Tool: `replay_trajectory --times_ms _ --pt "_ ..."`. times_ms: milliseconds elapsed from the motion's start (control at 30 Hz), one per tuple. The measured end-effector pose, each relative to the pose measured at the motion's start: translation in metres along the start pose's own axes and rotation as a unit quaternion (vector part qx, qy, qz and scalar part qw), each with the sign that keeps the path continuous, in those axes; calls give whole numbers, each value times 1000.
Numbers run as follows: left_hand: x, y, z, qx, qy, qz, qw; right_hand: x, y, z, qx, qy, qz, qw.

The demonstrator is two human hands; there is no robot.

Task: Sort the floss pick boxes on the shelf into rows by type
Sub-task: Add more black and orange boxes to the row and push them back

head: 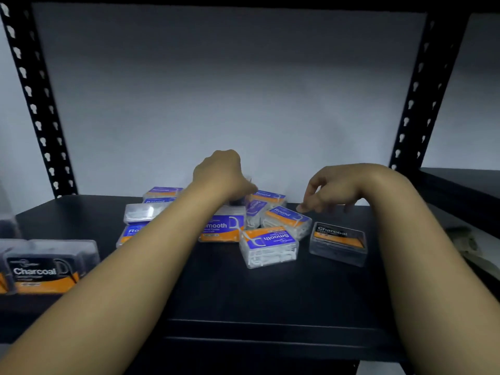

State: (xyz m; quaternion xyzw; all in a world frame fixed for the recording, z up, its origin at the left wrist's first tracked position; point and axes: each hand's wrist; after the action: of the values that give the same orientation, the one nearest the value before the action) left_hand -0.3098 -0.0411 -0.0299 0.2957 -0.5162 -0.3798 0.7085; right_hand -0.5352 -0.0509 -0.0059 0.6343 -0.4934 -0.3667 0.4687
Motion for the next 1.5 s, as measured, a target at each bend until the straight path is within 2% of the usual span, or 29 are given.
replay_trajectory --times_ms 300,533,667,800,1000,1233,1400,1500 --pt "-8 -4 -18 -146 -61 -40 987 -22 6 6 -81 -53 -101 990" --pt "-9 -13 -20 -143 -92 -34 985 -15 -6 3 -102 -84 -126 983" --pt "-13 -18 -17 -125 -121 -15 985 -19 -9 0 -75 -97 -120 985" --pt "-18 -20 -12 -109 -139 -5 984 -15 -6 4 -98 -65 -62 991" --pt "-20 -21 -9 -103 -149 3 983 0 -4 16 -15 -5 71 997" --pt "-23 -20 -4 -97 -153 2 983 13 -16 8 28 103 181 978" --pt "-25 -14 2 -97 -158 9 983 18 -23 5 21 140 130 981" --pt "-18 -12 8 -36 -172 -38 984 21 -25 6 24 139 109 984"
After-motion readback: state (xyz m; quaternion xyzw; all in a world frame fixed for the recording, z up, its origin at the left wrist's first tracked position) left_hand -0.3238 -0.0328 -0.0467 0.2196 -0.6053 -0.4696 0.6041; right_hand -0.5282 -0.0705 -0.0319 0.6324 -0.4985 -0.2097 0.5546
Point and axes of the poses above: each hand's wrist, its own x-axis towards the middle knuckle, its own y-axis out of the back of the hand, z = x × y, and after that the axes turned 8 degrees about z, right-handed
